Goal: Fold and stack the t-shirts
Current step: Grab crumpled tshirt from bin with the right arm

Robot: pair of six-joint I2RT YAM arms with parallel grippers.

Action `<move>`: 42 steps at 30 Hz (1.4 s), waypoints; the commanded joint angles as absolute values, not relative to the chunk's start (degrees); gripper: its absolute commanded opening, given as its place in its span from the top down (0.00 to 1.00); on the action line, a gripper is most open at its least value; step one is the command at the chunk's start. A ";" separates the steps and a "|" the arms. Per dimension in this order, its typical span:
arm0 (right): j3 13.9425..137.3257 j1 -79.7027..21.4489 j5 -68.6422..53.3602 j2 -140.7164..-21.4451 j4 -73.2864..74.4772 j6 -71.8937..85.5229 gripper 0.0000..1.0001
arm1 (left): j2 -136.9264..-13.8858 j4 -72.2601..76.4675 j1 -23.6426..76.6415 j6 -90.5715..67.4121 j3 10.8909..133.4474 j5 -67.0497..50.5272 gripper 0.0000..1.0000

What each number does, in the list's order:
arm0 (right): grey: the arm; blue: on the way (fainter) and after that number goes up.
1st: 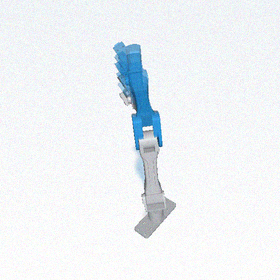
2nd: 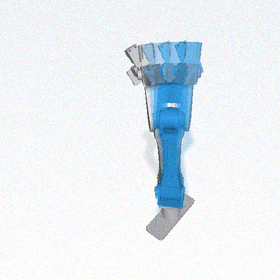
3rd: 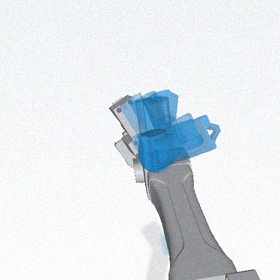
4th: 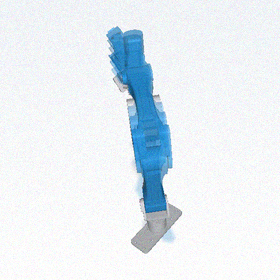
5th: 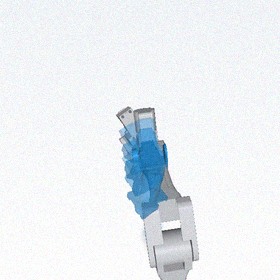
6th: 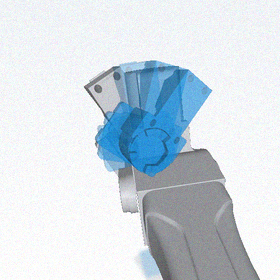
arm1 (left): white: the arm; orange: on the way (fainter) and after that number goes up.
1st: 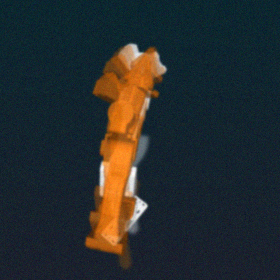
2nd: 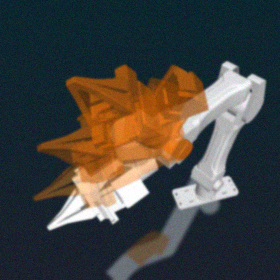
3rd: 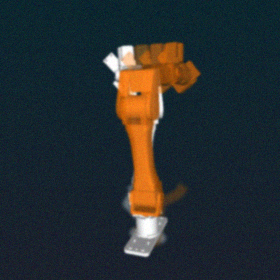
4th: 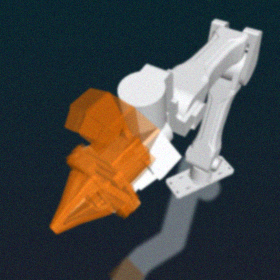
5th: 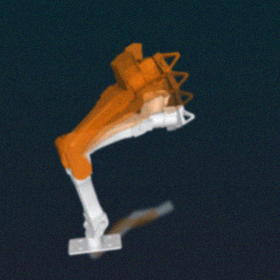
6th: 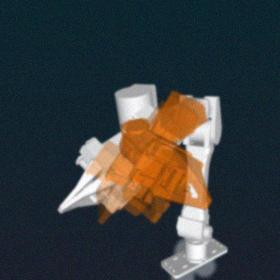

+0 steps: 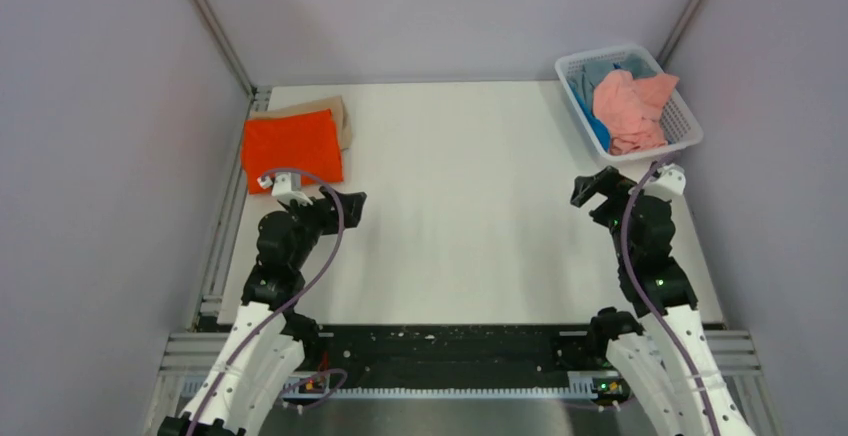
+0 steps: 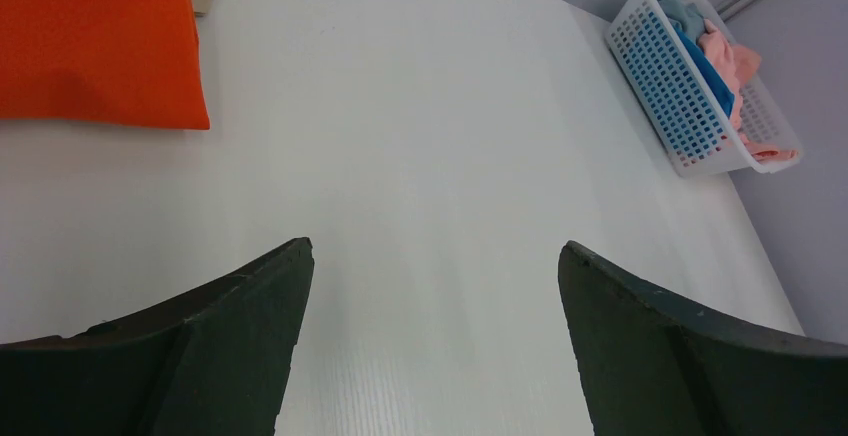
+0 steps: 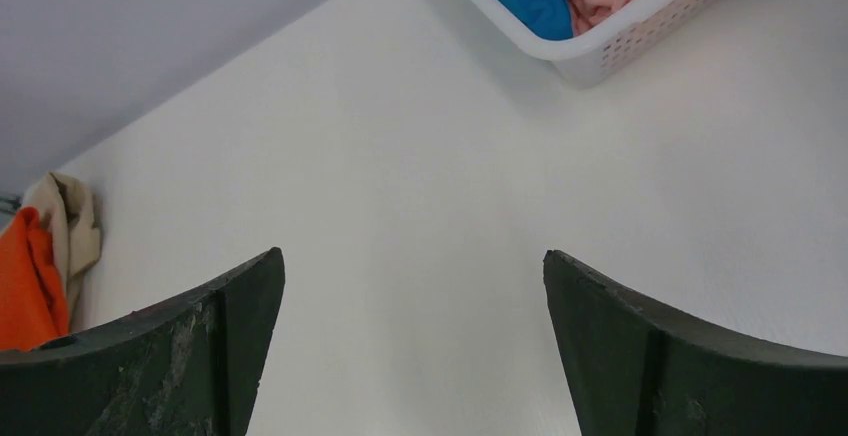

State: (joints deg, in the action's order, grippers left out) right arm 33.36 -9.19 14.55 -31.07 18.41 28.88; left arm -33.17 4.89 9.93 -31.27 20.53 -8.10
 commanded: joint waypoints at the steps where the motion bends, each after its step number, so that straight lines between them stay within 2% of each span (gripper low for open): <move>1: 32.91 -8.64 14.29 -29.28 13.01 32.17 0.01 | -33.71 6.87 10.20 -30.68 22.45 -8.29 0.04; 5: 32.03 -8.68 5.38 -30.23 5.52 25.05 0.01 | -33.78 7.06 10.20 -30.62 22.43 -8.34 0.04; 8: 33.71 -8.69 6.48 -34.19 1.60 24.23 0.01 | -33.76 7.21 10.20 -30.59 22.33 -8.15 0.04; 11: 39.86 -8.65 9.67 -44.30 2.19 20.42 0.01 | -33.79 7.29 10.20 -30.58 22.32 -7.72 0.04; 16: 55.13 -8.06 21.98 -63.22 6.12 14.47 0.01 | -34.03 7.02 10.20 -30.65 22.41 -6.83 0.04; 20: 67.11 -2.62 18.79 -77.87 9.55 12.75 0.01 | -34.49 7.60 10.20 -31.28 22.26 -6.83 0.04; 30: 92.50 8.83 13.65 -106.71 10.70 17.91 0.12 | -38.35 8.87 10.20 -30.88 23.23 -6.85 0.04; 36: 104.22 10.60 12.84 -120.13 9.58 19.28 0.18 | -39.39 9.23 10.26 -30.21 23.72 -6.79 0.04; 40: 106.24 10.88 12.65 -124.59 9.34 20.57 0.26 | -39.03 8.68 10.28 -29.84 23.95 -6.07 0.04; 42: 105.37 10.90 12.72 -125.28 8.22 20.81 0.38 | -38.93 8.69 10.28 -29.80 23.98 -5.50 0.04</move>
State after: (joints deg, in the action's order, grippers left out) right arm 103.22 10.79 13.13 -124.09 10.24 19.16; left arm -39.40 5.96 10.00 -30.94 21.50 -6.85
